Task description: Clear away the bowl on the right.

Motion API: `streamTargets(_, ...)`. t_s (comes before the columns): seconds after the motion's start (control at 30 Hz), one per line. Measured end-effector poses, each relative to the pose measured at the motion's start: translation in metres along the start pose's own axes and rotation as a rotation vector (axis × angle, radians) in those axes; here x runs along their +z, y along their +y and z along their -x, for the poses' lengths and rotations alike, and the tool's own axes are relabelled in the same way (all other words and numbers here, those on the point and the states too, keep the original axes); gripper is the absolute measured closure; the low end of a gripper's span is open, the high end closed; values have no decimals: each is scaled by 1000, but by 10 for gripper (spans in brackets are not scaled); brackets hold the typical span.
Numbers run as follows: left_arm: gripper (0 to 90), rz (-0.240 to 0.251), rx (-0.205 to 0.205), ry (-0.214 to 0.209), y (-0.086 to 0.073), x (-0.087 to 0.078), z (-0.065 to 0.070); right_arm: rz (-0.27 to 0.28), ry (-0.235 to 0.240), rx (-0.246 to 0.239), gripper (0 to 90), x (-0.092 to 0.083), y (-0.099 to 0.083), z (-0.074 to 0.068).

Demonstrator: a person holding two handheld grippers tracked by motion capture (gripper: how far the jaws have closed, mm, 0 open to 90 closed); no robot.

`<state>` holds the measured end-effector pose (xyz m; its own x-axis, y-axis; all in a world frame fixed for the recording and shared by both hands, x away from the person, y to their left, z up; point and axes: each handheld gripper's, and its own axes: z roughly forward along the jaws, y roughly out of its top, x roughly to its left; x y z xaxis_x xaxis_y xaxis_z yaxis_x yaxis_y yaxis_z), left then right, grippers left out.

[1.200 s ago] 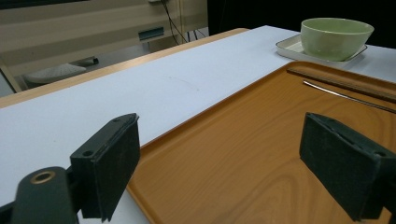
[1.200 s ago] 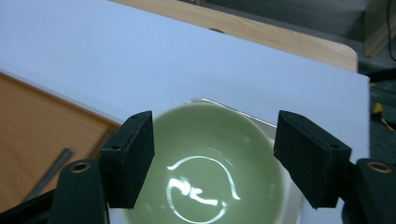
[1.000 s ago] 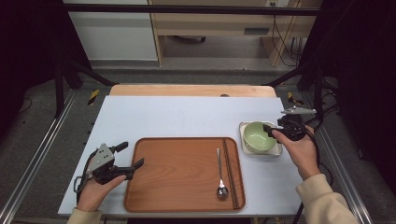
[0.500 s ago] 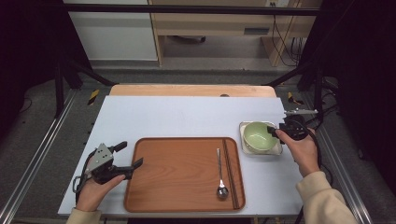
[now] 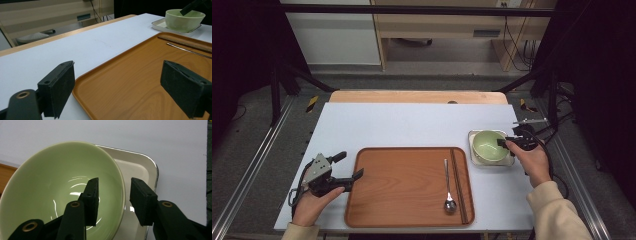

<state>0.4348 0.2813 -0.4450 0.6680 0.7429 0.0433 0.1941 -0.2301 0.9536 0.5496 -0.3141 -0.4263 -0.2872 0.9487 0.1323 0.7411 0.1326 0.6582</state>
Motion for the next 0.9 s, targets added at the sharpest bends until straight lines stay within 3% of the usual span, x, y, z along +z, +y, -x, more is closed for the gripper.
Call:
streamTargets(0.53,121,-2,-1,3,-1,0,-1,-42,2,17,811,9,-5,3)
streamTargets(0.9,121,0,-1,5,-1,-1,-2,-35,1,49,843,8,-4,1)
